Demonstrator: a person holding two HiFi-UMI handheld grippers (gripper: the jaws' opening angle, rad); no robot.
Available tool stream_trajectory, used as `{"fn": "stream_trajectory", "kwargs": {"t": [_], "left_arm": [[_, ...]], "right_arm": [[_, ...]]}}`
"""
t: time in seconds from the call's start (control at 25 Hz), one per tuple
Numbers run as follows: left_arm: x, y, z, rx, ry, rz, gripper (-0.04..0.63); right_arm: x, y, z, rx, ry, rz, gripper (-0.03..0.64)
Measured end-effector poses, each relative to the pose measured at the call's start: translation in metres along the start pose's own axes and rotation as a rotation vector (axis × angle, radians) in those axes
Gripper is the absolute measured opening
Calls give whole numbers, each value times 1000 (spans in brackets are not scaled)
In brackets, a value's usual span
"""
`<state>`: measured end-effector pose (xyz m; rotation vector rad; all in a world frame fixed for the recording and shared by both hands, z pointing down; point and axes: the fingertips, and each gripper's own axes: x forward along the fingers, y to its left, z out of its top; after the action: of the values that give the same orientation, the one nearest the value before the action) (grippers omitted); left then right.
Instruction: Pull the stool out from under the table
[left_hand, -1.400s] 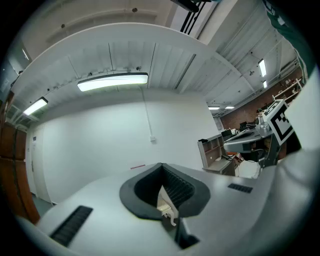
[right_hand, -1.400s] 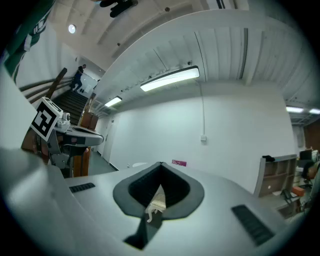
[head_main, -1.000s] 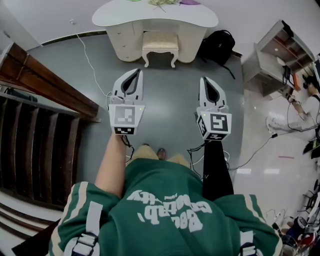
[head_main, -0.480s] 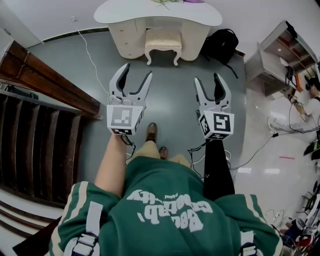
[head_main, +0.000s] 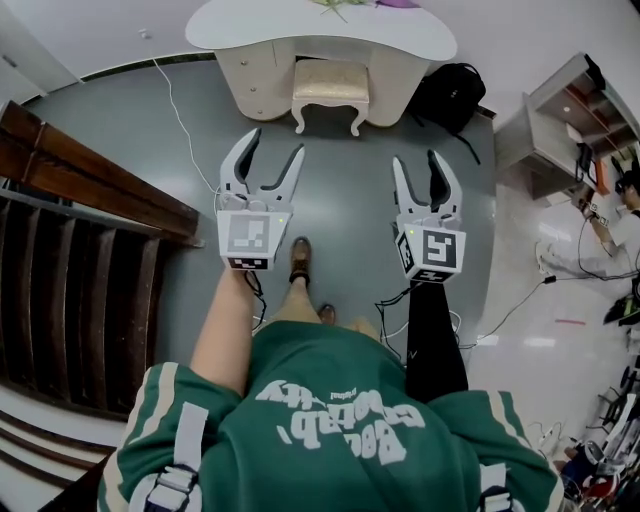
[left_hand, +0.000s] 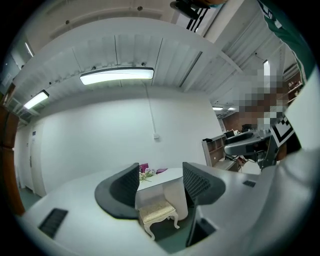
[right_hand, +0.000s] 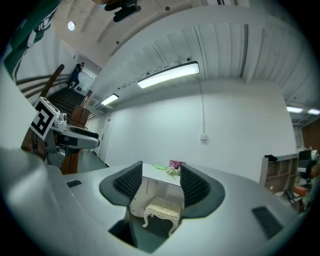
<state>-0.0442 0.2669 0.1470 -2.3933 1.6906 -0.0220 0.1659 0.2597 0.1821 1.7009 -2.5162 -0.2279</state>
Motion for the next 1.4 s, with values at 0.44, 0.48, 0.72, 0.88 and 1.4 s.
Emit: {"fn": "stream_trajectory", "kwargs": {"t": [0.44, 0.48, 0.72, 0.88, 1.4], "left_arm": [[129, 64, -23, 11, 7, -87, 285], [139, 69, -26, 12, 11, -94, 285], [185, 99, -41, 10, 15, -124, 285], [207, 118, -48, 8, 17, -133, 285], [279, 148, -78, -49, 10, -130, 285]], "right_arm": [[127, -20, -2, 10, 30, -49, 244], [137, -19, -4, 9, 37, -47, 241], [189, -19, -10, 17, 62, -55, 232], [216, -17, -13, 18, 73, -58, 229], [299, -42, -34, -6, 96, -17, 211]]}}
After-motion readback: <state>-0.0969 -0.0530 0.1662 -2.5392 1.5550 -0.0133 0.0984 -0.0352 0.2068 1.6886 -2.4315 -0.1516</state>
